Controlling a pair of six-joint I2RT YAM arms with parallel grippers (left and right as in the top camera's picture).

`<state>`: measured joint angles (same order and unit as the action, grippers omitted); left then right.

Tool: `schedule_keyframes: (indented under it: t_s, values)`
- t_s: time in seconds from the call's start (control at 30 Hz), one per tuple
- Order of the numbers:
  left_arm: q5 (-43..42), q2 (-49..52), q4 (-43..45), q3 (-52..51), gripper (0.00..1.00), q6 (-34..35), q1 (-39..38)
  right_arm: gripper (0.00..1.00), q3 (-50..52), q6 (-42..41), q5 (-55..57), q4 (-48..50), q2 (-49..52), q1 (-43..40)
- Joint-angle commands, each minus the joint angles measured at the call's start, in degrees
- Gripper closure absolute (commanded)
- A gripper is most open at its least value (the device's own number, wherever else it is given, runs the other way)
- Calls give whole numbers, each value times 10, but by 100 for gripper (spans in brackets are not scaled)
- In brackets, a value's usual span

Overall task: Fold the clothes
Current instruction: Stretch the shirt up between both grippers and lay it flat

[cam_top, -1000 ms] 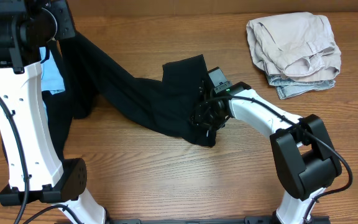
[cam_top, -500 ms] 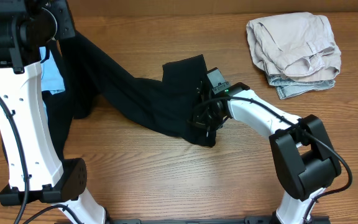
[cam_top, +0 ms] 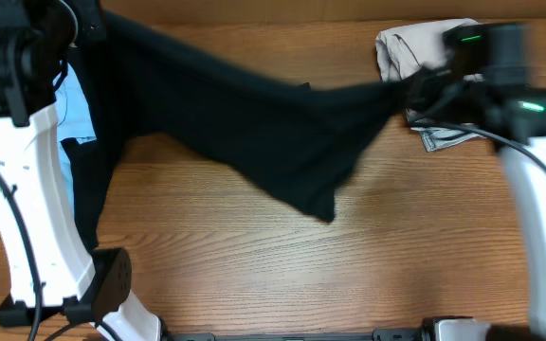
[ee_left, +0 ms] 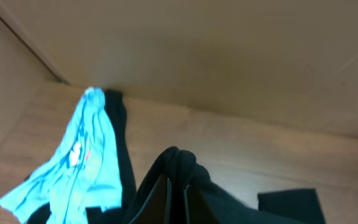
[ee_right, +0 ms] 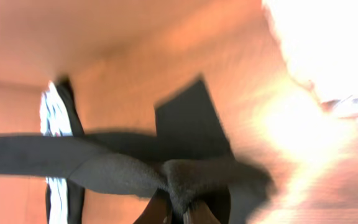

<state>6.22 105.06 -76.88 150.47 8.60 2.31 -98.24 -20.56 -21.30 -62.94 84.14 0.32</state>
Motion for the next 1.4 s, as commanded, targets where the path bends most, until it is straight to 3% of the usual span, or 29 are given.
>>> schedule_keyframes:
  t_s: [0.0,0.47,0.8,1.1,1.37]
  values:
    - [3,-49,10,21,96,-11,3,96,-63,41,7,-29,-17,-32]
    - [4,-81,38,21,96,-12,3,96,-179,71,59,-99,-44,-59]
    - [42,-208,54,21,96,-19,3,96,-377,71,63,-204,-104,-168]
    - [69,-313,-2,21,95,-24,3,96,-499,76,108,-297,-148,-200]
    - [83,-296,-64,-4,96,-22,3,96,-509,97,111,-334,-140,-200]
